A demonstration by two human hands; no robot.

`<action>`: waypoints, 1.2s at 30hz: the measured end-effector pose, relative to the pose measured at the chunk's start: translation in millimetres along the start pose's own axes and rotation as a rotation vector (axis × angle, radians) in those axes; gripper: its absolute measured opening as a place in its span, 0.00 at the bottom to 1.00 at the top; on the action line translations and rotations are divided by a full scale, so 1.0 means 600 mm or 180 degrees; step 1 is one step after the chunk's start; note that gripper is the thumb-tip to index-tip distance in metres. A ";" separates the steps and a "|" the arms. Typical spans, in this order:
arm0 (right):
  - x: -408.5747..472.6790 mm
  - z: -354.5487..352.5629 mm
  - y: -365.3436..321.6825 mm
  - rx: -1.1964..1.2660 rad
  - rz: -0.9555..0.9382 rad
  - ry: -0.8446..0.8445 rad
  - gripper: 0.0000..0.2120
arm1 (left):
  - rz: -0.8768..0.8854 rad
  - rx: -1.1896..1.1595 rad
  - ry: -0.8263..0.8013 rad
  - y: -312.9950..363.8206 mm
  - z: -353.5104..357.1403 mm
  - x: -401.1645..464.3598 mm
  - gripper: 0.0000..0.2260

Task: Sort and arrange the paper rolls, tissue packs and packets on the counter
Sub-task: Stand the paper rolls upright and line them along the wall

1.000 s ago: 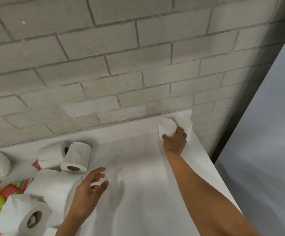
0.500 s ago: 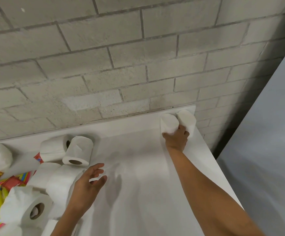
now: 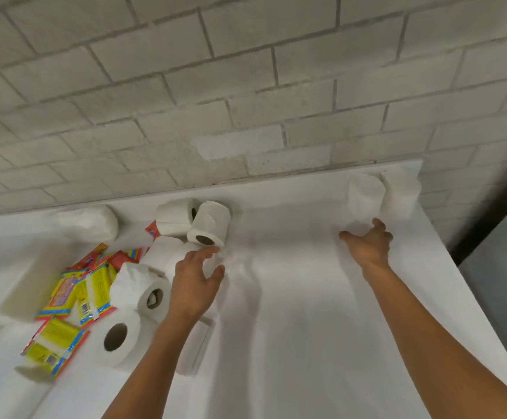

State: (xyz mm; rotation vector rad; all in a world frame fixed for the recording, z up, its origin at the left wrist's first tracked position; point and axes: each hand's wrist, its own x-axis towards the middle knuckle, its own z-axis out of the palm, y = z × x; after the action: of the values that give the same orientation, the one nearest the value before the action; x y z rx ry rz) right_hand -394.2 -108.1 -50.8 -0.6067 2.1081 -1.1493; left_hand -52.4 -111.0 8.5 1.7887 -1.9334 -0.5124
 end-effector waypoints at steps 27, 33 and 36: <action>-0.206 0.070 -0.009 -0.0273 -0.0801 -0.1945 0.23 | -0.1555 0.0138 -0.0949 -0.127 -0.041 -0.128 0.43; -0.211 0.070 0.009 -0.0298 -0.0597 -0.2264 0.23 | -0.1380 -0.0617 -0.0897 -0.090 -0.035 -0.133 0.41; -0.215 0.062 0.012 -0.0196 -0.0460 -0.2520 0.25 | -0.1211 -0.1017 -0.0859 -0.056 -0.037 -0.134 0.40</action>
State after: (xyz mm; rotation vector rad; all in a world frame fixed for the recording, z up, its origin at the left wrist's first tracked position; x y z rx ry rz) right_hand -280.1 -40.2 -30.8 -1.0512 1.4330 -0.7341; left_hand -7.9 -33.4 2.3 1.9498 -1.5523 -1.1741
